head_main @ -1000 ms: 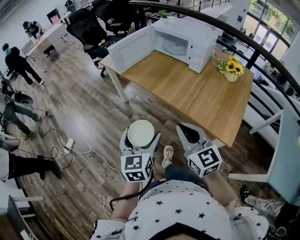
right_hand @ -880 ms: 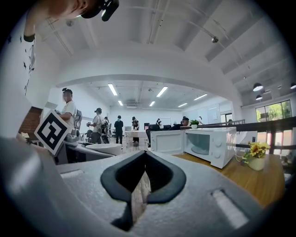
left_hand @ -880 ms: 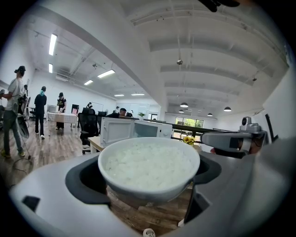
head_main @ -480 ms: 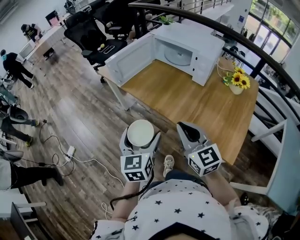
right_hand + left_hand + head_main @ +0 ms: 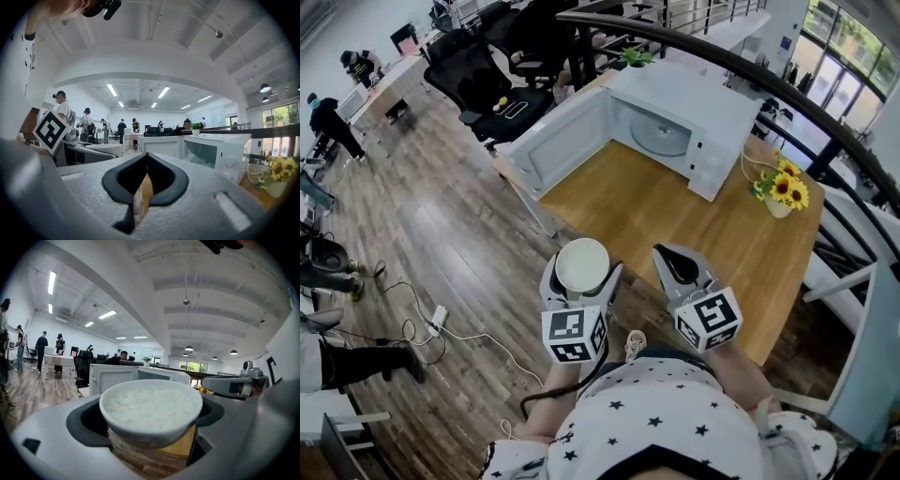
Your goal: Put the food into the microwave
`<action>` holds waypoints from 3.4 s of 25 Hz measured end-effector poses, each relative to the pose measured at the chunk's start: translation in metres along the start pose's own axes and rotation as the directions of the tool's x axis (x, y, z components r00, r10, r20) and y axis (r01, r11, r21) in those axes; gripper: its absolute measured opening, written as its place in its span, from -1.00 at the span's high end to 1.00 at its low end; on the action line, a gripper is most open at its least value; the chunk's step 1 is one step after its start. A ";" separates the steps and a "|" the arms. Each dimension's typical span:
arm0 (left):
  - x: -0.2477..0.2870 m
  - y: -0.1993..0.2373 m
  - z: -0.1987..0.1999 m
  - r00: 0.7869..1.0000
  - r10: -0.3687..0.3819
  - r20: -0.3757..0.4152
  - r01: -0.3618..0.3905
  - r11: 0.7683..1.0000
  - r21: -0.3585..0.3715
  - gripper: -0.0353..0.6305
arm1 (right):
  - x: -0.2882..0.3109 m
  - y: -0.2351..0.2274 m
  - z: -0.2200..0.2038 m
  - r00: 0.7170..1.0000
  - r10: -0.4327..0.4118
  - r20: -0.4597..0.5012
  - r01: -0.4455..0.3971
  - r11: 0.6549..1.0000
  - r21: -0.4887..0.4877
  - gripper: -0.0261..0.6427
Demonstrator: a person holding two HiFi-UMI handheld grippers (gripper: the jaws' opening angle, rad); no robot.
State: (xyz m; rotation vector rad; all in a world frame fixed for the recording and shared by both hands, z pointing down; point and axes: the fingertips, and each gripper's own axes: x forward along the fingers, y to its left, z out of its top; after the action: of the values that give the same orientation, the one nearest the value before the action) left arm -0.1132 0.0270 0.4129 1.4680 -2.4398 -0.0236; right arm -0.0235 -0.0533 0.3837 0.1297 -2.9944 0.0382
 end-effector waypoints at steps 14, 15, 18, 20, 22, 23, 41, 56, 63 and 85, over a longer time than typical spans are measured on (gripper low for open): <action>0.072 -0.001 0.015 1.000 -0.019 -0.018 0.020 1.000 0.014 -0.64 | 0.040 -0.057 0.002 1.000 -0.012 -0.010 0.013 1.000 0.010 0.90; 0.076 -0.002 0.014 0.999 -0.024 -0.024 0.024 1.000 0.014 -0.64 | 0.041 -0.059 0.001 1.000 -0.015 -0.013 0.015 1.000 0.013 0.90; 0.090 -0.004 0.011 0.998 -0.038 -0.044 0.038 0.999 0.016 -0.64 | 0.045 -0.067 -0.002 0.999 -0.025 -0.025 0.026 0.999 0.022 0.90; 0.099 -0.004 0.010 0.997 -0.049 -0.055 0.051 0.999 0.018 -0.64 | 0.048 -0.072 -0.004 0.999 -0.035 -0.033 0.036 0.999 0.027 0.90; 0.110 -0.004 0.011 0.996 -0.068 -0.060 0.070 0.997 0.018 -0.64 | 0.050 -0.078 -0.005 0.998 -0.050 -0.041 0.051 0.998 0.031 0.90; 0.117 -0.004 0.012 0.995 -0.079 -0.061 0.080 0.997 0.018 -0.64 | 0.052 -0.081 -0.005 0.997 -0.058 -0.044 0.060 0.998 0.032 0.90; 0.275 -0.006 0.038 0.946 -0.298 -0.126 0.313 0.942 0.124 -0.64 | 0.121 -0.175 0.001 0.958 -0.286 -0.036 0.288 0.954 0.081 0.90; 0.380 -0.031 0.023 0.888 -0.416 -0.198 0.446 0.883 0.146 -0.64 | 0.142 -0.234 -0.024 0.892 -0.439 -0.103 0.450 0.883 0.131 0.90; 0.418 -0.034 0.012 0.880 -0.423 -0.214 0.457 0.878 0.143 -0.64 | 0.150 -0.243 -0.034 0.872 -0.471 -0.135 0.488 0.861 0.144 0.90; 0.512 -0.041 -0.025 0.864 -0.424 -0.273 0.481 0.856 0.191 -0.64 | 0.162 -0.259 -0.063 0.803 -0.550 -0.227 0.588 0.793 0.160 0.90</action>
State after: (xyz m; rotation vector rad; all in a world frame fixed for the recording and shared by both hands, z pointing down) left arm -0.2949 -0.4328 0.5531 2.0140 -1.9211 0.3478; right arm -0.1512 -0.3230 0.4740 1.0004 -2.6384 0.3030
